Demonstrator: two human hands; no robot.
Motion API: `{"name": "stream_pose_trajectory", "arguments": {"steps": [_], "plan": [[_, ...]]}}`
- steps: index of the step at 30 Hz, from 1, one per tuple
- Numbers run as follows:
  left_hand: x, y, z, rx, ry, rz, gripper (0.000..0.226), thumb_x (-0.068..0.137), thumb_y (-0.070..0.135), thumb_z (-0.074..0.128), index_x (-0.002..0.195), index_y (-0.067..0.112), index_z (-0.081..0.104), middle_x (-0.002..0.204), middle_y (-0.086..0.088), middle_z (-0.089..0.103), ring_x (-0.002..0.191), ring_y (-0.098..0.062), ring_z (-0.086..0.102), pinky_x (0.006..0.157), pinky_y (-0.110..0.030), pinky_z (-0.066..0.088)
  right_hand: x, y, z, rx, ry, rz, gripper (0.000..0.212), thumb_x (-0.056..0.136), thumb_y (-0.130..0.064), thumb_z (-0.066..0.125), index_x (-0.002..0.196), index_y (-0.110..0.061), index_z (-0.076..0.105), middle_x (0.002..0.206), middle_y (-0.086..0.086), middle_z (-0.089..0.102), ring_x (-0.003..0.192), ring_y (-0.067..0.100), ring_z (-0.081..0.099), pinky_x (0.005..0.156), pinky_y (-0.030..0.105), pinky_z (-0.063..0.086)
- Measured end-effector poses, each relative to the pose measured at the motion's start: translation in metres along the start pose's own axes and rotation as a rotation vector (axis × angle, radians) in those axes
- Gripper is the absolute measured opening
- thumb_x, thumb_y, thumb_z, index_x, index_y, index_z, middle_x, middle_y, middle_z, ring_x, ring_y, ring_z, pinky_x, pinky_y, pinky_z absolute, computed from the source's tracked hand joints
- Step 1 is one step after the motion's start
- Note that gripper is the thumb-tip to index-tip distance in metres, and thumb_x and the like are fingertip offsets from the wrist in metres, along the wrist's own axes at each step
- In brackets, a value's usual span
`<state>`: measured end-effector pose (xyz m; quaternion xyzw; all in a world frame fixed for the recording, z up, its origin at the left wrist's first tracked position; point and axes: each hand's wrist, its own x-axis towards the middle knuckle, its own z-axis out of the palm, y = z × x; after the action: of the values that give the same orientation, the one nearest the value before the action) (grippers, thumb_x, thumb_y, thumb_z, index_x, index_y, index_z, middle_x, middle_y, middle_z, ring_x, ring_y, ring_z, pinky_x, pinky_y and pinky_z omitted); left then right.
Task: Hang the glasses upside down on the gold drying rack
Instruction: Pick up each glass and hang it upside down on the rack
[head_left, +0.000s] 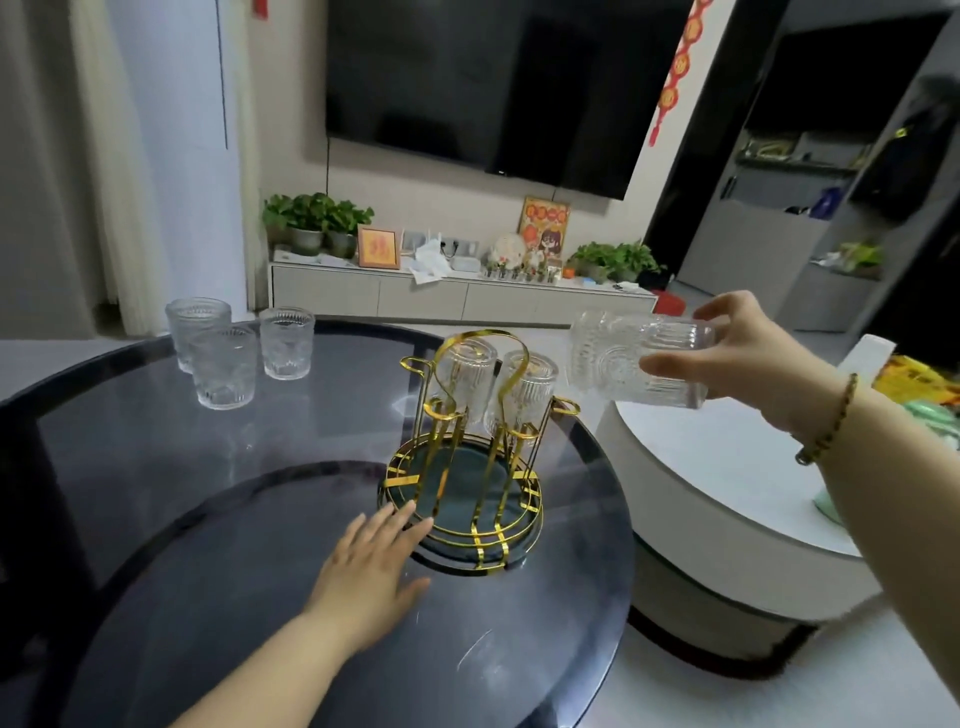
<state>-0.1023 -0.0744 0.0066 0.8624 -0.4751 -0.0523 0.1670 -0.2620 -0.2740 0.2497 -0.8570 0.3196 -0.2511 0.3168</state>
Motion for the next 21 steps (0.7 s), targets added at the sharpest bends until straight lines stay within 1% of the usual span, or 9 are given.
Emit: {"name": "stream_pose_trajectory", "arguments": {"steps": [3,5,6,8,10,11,15,17,21], "plan": [[0.0,-0.003,0.003,-0.004,0.017,0.0,0.06,0.092,0.044,0.034,0.141,0.034,-0.001,0.155,0.007,-0.009,0.141,-0.012,-0.012,0.111,-0.031,-0.013,0.013,-0.005,0.0,-0.171,-0.021,0.005,0.068,0.057,-0.031,0.076,0.107,-0.017,0.033,0.1,0.008,0.045,0.081,0.021,0.05,0.066,0.032,0.049],[0.0,-0.005,0.007,-0.01,0.033,0.006,0.061,0.092,0.045,0.034,0.14,0.035,-0.002,0.155,0.007,-0.01,0.141,-0.012,-0.013,0.111,-0.031,-0.013,0.02,-0.009,0.003,-0.264,-0.072,-0.013,0.069,0.059,-0.03,0.076,0.112,-0.016,0.034,0.101,0.005,0.044,0.074,0.015,0.048,0.055,0.021,0.041],[0.0,-0.005,0.008,-0.013,0.041,0.009,0.061,0.092,0.046,0.033,0.14,0.035,-0.003,0.154,0.007,-0.011,0.14,-0.011,-0.014,0.111,-0.03,-0.013,0.023,-0.01,0.006,-0.306,-0.088,-0.03,0.069,0.06,-0.03,0.076,0.114,-0.015,0.035,0.101,0.004,0.044,0.074,0.016,0.048,0.053,0.018,0.038],[-0.001,-0.007,0.01,-0.017,0.054,0.014,0.062,0.092,0.047,0.032,0.14,0.035,-0.005,0.154,0.008,-0.012,0.135,-0.007,-0.021,0.11,-0.03,-0.014,0.029,-0.01,0.012,-0.366,-0.103,-0.071,0.07,0.061,-0.029,0.076,0.116,-0.014,0.036,0.105,0.006,0.046,0.082,0.019,0.047,0.056,0.02,0.038],[0.0,-0.008,0.011,-0.014,0.053,0.022,0.062,0.092,0.049,0.03,0.139,0.035,-0.008,0.152,0.009,-0.015,0.126,-0.004,-0.027,0.108,-0.029,-0.016,0.034,-0.008,0.02,-0.412,-0.13,-0.104,0.071,0.061,-0.029,0.076,0.117,-0.014,0.036,0.115,0.011,0.049,0.089,0.019,0.045,0.07,0.025,0.04],[0.0,-0.008,0.011,-0.013,0.051,0.024,0.063,0.092,0.049,0.03,0.139,0.035,-0.009,0.152,0.009,-0.016,0.124,-0.004,-0.028,0.107,-0.029,-0.017,0.036,-0.007,0.025,-0.435,-0.151,-0.121,0.07,0.061,-0.029,0.075,0.118,-0.014,0.037,0.119,0.012,0.05,0.09,0.019,0.044,0.074,0.027,0.04],[0.001,-0.009,0.011,-0.008,0.049,0.024,0.063,0.091,0.05,0.028,0.137,0.034,-0.012,0.148,0.01,-0.02,0.123,-0.005,-0.029,0.107,-0.029,-0.017,0.042,-0.006,0.042,-0.496,-0.206,-0.172,0.073,0.061,-0.028,0.075,0.12,-0.013,0.037,0.127,0.014,0.048,0.093,0.019,0.045,0.079,0.028,0.039],[0.001,-0.009,0.011,-0.013,0.042,0.019,0.064,0.091,0.05,0.028,0.136,0.033,-0.014,0.147,0.01,-0.021,0.123,-0.005,-0.029,0.107,-0.029,-0.017,0.046,-0.006,0.049,-0.515,-0.225,-0.19,0.074,0.061,-0.027,0.075,0.122,-0.012,0.036,0.128,0.015,0.048,0.102,0.024,0.047,0.081,0.028,0.038],[0.002,-0.009,0.011,-0.018,0.046,0.017,0.062,0.091,0.05,0.029,0.138,0.035,-0.009,0.15,0.01,-0.018,0.123,-0.003,-0.028,0.109,-0.029,-0.017,0.048,-0.005,0.062,-0.558,-0.266,-0.207,0.073,0.062,-0.026,0.075,0.122,-0.01,0.037,0.128,0.014,0.048,0.109,0.027,0.047,0.08,0.026,0.035]]}}
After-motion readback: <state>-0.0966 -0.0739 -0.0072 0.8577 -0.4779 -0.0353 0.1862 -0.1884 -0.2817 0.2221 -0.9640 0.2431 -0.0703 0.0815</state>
